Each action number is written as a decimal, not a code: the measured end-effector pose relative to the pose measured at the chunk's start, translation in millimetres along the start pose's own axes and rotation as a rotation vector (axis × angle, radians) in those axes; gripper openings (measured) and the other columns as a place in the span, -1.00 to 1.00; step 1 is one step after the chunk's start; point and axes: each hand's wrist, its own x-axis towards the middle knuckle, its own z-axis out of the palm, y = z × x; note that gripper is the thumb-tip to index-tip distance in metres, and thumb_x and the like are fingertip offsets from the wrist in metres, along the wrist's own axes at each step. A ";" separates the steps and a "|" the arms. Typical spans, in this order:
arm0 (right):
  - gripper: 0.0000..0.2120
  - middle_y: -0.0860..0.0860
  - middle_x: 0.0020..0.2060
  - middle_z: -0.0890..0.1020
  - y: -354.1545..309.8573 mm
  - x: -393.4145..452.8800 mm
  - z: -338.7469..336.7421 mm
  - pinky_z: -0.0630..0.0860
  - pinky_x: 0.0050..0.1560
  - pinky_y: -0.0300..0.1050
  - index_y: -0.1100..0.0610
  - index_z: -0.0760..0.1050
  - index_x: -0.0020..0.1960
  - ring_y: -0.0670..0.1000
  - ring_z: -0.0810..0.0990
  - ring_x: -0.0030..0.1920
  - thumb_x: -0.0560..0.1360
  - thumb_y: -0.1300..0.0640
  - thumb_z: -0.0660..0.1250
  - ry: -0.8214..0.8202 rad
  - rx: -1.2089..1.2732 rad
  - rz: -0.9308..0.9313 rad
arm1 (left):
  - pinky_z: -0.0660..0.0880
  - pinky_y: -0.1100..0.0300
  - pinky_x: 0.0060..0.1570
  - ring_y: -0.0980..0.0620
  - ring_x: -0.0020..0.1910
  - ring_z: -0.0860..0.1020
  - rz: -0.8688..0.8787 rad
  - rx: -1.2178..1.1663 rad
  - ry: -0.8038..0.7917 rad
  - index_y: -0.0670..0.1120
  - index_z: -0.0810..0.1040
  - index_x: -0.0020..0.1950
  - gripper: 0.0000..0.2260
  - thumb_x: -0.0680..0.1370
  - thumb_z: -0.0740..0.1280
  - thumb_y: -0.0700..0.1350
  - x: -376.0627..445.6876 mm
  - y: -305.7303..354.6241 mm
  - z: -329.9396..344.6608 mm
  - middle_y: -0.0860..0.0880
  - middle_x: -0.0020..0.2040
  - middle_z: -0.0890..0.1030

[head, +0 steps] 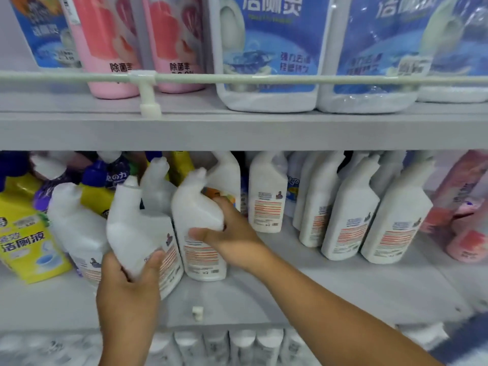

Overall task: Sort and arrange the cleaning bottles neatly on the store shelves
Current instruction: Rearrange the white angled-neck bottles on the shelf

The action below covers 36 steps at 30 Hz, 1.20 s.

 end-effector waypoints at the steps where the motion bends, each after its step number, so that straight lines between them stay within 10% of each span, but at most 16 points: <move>1: -0.46 -0.20 0.16 0.57 -1.7 2.2 3.5 0.52 0.09 -0.33 -0.20 0.32 0.35 -0.13 0.56 0.15 0.48 -0.04 0.51 -0.015 0.006 -0.008 | 0.47 -0.02 -0.01 -0.10 0.03 0.57 0.001 0.000 0.003 0.04 0.47 0.13 -0.73 0.52 0.49 -0.03 -1.3 -1.2 1.9 0.07 -0.07 0.60; 9: -0.48 -0.11 0.28 0.54 23.3 5.3 -4.0 0.49 0.29 -0.08 -0.05 0.40 0.37 -0.07 0.53 0.26 0.49 -0.16 0.45 -0.057 -0.158 0.100 | 0.44 -0.04 -0.05 -0.23 0.09 0.60 0.011 0.394 -0.158 -0.06 0.43 0.25 -0.67 0.58 0.39 0.05 -1.1 -11.9 -11.7 -0.12 0.09 0.66; 13: -0.74 -0.09 0.14 0.49 28.4 0.2 -52.8 0.48 0.16 -0.15 -0.05 0.48 0.14 -0.11 0.50 0.13 0.52 -0.03 0.46 0.371 -0.134 -0.098 | 0.48 -0.01 0.12 -0.08 0.02 0.64 -0.079 0.686 -0.406 -0.03 0.58 -0.05 -0.67 0.51 0.38 0.24 -16.5 1.2 -35.9 0.01 -0.11 0.73; 16: -0.65 0.02 0.14 0.51 25.1 16.9 -89.4 0.50 0.24 -0.06 0.15 0.51 0.23 0.07 0.53 0.17 0.50 0.08 0.48 0.707 -0.266 -0.279 | 0.50 0.23 -0.03 0.21 -0.13 0.65 0.073 0.481 -0.546 0.10 0.63 -0.12 -0.84 0.51 0.42 0.17 -33.1 41.1 -24.6 0.20 -0.21 0.71; 19: -0.43 0.10 0.32 0.44 17.3 41.4 -103.2 0.29 0.32 -0.22 0.19 0.38 0.42 0.10 0.42 0.34 0.50 0.04 0.48 0.598 -0.464 -0.114 | 0.48 0.34 0.04 0.41 0.02 0.59 0.193 0.111 -0.532 0.16 0.61 0.10 -0.86 0.54 0.43 0.05 -34.7 74.0 25.7 0.31 0.01 0.67; 26: -0.55 0.00 0.04 0.63 23.8 34.3 -94.6 0.61 0.09 0.05 0.06 0.42 0.23 0.06 0.64 0.07 0.43 -0.07 0.44 0.490 -0.400 0.076 | 0.34 -0.10 0.45 -0.14 0.47 0.37 0.366 0.075 -0.337 -0.07 0.21 0.55 -0.26 0.47 0.28 0.26 22.2 84.2 160.0 -0.12 0.47 0.38; 36: -0.64 -0.08 0.06 0.57 22.4 -58.1 -117.5 0.41 0.03 -0.21 -0.01 0.42 0.23 -0.05 0.53 0.02 0.51 0.04 0.48 0.650 -0.366 0.035 | 0.43 -0.10 0.33 -0.25 0.40 0.39 0.393 0.434 -0.207 -0.11 0.25 0.48 -0.33 0.48 0.43 0.09 59.3 80.6 206.2 -0.22 0.41 0.37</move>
